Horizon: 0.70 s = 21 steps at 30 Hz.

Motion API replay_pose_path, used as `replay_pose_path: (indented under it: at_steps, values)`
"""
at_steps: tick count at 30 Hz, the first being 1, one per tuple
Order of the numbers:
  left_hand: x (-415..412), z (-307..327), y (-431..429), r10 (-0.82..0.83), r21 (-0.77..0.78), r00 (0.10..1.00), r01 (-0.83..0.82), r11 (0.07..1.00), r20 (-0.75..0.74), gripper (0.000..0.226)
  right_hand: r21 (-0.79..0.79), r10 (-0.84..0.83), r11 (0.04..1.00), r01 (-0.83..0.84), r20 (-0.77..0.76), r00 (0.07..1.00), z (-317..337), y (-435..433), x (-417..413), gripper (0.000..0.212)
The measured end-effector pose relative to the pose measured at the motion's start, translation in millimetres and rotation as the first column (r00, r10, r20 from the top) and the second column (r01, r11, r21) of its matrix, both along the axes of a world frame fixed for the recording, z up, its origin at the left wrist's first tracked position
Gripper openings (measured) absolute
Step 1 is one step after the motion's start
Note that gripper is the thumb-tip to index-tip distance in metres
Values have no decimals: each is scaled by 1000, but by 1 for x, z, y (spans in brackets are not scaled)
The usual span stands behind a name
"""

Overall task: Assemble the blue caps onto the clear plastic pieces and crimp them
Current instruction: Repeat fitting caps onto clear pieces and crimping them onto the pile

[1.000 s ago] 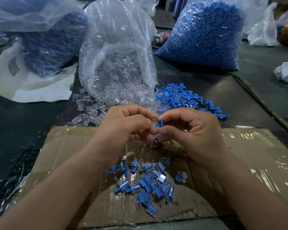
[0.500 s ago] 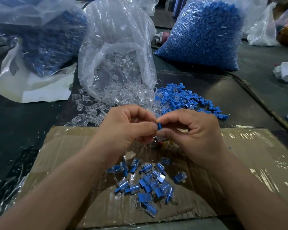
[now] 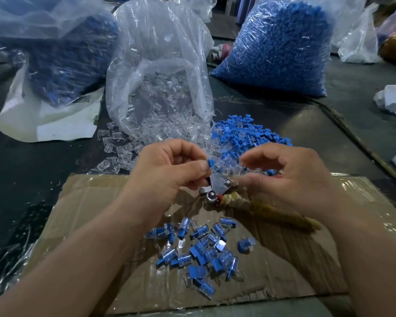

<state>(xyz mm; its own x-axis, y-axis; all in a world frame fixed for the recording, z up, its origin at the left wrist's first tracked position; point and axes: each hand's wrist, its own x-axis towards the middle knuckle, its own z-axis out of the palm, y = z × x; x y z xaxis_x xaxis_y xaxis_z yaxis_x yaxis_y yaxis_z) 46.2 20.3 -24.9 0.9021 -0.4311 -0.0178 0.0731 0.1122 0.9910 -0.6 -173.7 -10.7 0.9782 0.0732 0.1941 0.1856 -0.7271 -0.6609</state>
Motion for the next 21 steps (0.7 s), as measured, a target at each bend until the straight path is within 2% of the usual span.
replay_pose_path:
  at_steps: [3, 6, 8, 10, 12, 15, 18, 21]
  values:
    - [1, -2, 0, 31, -1, 999, -31, 1000, 21, 23, -161, -34, 987, -4, -232, 972, 4, -15, -2, 48]
    - [2, -3, 0, 52, -4, 998, -52, 999, 39, 16, -301, -29, 949, -98, -389, 921, 5, -17, -2, 57]
    - [2, -3, 0, 61, -11, 997, -60, 998, 38, 8, -381, -27, 912, -153, -428, 903, 3, -15, -1, 69]
    - [2, -3, 0, 68, -15, 997, -67, 998, 36, 10, -445, -51, 880, -167, -437, 898, 0, -12, 0, 85]
    - [1, -3, 0, 78, -15, 996, -77, 997, 39, 11, -491, -63, 855, -167, -419, 906, -2, -10, 1, 88]
    - [2, -3, 0, 85, -14, 996, -85, 996, 41, 10, -501, -73, 852, -148, -395, 916, 0, -8, 2, 75]
    - [3, -4, 0, 84, -12, 996, -84, 996, 37, 8, -538, -102, 837, -103, -337, 936, 0, -3, 3, 43]
    - [3, -5, 2, 96, -33, 995, -96, 995, 12, 11, -625, -127, 780, -39, -220, 967, -7, 6, 3, 18]
